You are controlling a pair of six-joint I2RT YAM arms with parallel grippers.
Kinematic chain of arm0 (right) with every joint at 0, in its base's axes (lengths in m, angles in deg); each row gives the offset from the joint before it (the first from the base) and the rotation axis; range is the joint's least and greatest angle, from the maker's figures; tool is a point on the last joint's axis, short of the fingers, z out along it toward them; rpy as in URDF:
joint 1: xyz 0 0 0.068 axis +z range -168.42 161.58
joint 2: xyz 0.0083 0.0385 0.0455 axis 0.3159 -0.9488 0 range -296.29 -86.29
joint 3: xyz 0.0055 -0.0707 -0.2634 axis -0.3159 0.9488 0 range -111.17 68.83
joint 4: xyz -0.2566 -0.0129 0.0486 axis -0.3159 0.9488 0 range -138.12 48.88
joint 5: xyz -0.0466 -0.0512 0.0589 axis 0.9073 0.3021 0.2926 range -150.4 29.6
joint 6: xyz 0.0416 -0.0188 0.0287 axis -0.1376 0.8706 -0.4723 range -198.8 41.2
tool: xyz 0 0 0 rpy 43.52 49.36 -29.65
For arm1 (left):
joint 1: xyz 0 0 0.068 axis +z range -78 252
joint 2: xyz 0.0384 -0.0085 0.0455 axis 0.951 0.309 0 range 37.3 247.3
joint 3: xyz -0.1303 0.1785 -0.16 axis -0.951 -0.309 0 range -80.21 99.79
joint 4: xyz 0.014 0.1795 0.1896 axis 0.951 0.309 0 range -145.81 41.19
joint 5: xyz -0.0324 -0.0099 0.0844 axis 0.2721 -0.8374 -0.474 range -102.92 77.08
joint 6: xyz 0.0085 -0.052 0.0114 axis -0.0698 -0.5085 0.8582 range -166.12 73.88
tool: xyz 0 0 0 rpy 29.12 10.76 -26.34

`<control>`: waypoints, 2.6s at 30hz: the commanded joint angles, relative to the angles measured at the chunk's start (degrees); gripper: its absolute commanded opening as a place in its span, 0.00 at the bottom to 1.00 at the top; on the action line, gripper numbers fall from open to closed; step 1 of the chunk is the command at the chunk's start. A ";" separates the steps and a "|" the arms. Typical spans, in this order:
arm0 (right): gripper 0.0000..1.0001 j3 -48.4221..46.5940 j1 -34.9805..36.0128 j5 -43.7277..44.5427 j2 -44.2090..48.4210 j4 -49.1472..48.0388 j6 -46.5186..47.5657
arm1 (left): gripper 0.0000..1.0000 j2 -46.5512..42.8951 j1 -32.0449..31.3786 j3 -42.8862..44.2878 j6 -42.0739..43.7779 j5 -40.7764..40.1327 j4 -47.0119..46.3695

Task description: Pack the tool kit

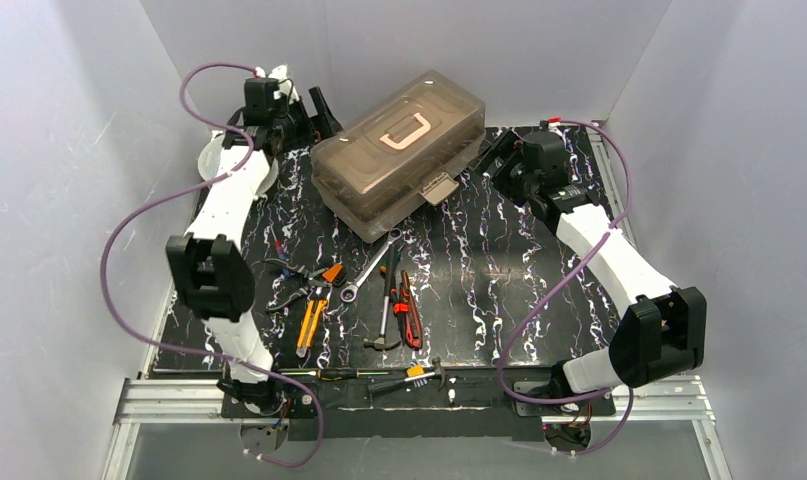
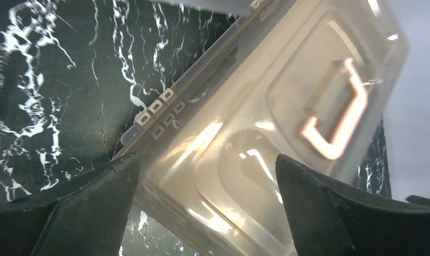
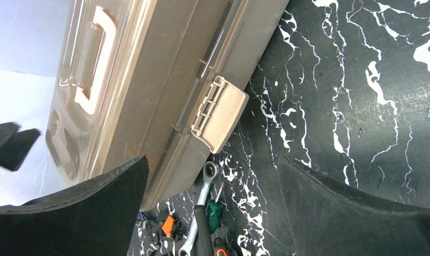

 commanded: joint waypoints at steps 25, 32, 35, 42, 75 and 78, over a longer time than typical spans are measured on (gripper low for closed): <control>1.00 0.39 0.22 3.89 1.51 1.19 3.11 | 0.82 -11.74 -8.00 -28.39 -16.63 18.80 -18.26; 1.00 -6.49 0.17 -6.82 -3.00 0.71 7.23 | 0.98 -11.21 -8.03 -18.26 -7.37 8.34 -5.97; 1.00 -10.29 0.16 -8.64 -4.72 1.63 7.69 | 0.98 -6.48 -8.01 -9.88 -5.41 6.12 -2.45; 1.00 -19.19 0.19 -2.50 -11.61 7.23 7.83 | 0.98 8.08 -8.28 6.38 -5.00 7.52 1.49; 0.90 -31.20 -1.32 -25.45 -17.59 3.41 6.82 | 0.00 15.26 -6.65 -6.21 -20.26 26.57 -22.23; 0.90 -25.62 -4.83 -24.71 -15.53 2.01 4.21 | 0.00 15.33 -5.08 -7.17 -21.37 27.46 -22.80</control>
